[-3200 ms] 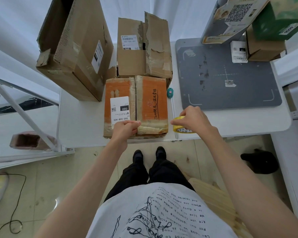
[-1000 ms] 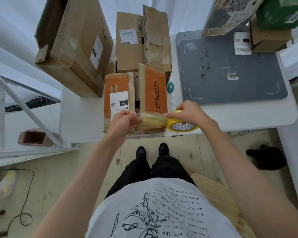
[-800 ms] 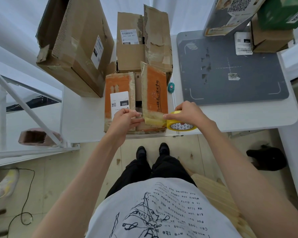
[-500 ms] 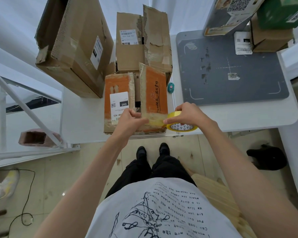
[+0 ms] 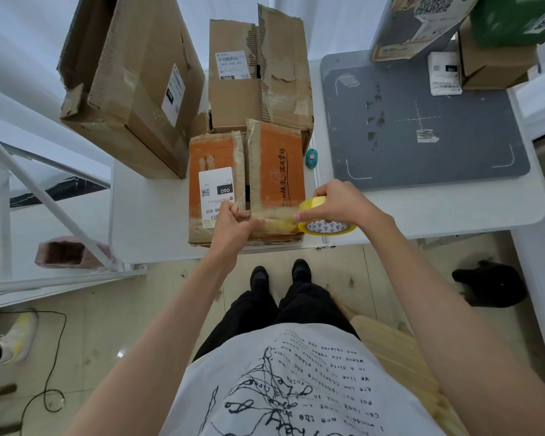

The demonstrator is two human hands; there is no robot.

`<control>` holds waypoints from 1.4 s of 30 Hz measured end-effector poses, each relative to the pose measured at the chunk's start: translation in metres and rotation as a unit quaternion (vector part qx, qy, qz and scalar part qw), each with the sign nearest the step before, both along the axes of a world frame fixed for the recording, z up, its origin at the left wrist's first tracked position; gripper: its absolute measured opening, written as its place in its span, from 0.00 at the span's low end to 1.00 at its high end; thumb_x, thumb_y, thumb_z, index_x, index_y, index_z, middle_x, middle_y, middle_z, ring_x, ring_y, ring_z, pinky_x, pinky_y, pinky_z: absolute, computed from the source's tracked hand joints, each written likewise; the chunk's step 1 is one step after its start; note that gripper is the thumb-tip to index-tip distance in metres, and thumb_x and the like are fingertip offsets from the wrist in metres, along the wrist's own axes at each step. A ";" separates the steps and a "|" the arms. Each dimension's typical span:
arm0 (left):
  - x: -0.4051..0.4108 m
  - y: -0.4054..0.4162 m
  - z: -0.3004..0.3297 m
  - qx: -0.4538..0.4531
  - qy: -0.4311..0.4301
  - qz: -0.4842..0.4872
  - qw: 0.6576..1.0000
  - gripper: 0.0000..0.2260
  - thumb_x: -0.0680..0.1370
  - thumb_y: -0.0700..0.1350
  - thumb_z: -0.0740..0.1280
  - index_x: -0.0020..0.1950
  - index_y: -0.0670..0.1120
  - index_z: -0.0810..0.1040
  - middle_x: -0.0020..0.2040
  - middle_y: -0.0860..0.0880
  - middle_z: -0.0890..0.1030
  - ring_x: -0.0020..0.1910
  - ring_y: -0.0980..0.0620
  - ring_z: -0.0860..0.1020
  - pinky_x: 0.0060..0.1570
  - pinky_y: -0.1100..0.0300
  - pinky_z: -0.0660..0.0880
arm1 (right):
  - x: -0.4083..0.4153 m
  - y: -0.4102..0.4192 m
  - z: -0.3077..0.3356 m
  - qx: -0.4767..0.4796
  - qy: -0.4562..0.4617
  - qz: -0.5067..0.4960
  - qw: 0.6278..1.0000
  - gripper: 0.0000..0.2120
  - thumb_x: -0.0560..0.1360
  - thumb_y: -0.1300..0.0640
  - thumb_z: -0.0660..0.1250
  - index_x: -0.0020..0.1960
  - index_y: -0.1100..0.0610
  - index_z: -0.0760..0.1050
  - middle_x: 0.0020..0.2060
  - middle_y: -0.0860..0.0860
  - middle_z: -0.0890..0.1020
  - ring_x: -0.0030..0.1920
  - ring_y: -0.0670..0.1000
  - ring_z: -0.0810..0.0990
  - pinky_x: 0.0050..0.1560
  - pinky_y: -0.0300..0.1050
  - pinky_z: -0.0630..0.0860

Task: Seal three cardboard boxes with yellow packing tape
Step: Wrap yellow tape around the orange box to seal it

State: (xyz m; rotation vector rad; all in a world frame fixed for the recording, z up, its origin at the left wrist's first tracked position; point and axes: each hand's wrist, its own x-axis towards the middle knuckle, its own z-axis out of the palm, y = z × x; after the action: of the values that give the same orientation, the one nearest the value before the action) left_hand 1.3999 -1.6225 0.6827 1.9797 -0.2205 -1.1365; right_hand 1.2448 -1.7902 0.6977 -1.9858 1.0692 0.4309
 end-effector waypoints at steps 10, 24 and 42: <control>-0.005 -0.003 -0.003 0.003 -0.050 0.010 0.999 0.22 0.73 0.26 0.69 0.43 0.49 0.61 0.45 0.50 0.76 0.46 0.51 0.77 0.46 0.56 0.79 | 0.005 -0.005 0.004 0.000 -0.009 -0.001 1.000 0.24 0.68 0.36 0.76 0.49 0.56 0.79 0.39 0.50 0.80 0.40 0.47 0.79 0.39 0.42 0.76; 0.012 -0.001 0.004 0.051 -0.053 -0.097 0.993 0.24 0.69 0.35 0.79 0.48 0.50 0.65 0.53 0.49 0.76 0.52 0.48 0.79 0.58 0.42 0.78 | -0.002 -0.008 -0.007 -0.016 0.012 0.004 1.000 0.24 0.67 0.35 0.76 0.49 0.53 0.77 0.38 0.47 0.78 0.45 0.49 0.80 0.42 0.44 0.75; 0.024 0.006 0.010 0.024 0.120 0.045 0.991 0.14 0.76 0.41 0.75 0.55 0.32 0.81 0.50 0.41 0.86 0.49 0.46 0.86 0.51 0.58 0.83 | -0.008 -0.014 -0.020 -0.047 0.058 0.011 0.997 0.28 0.72 0.33 0.72 0.53 0.58 0.82 0.38 0.52 0.84 0.38 0.49 0.83 0.47 0.50 0.82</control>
State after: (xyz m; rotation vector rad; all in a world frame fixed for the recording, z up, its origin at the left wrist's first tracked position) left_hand 1.4242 -1.6169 0.6930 1.8549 0.0220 -1.3175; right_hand 1.2371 -1.8038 0.6780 -2.0784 1.1595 0.5222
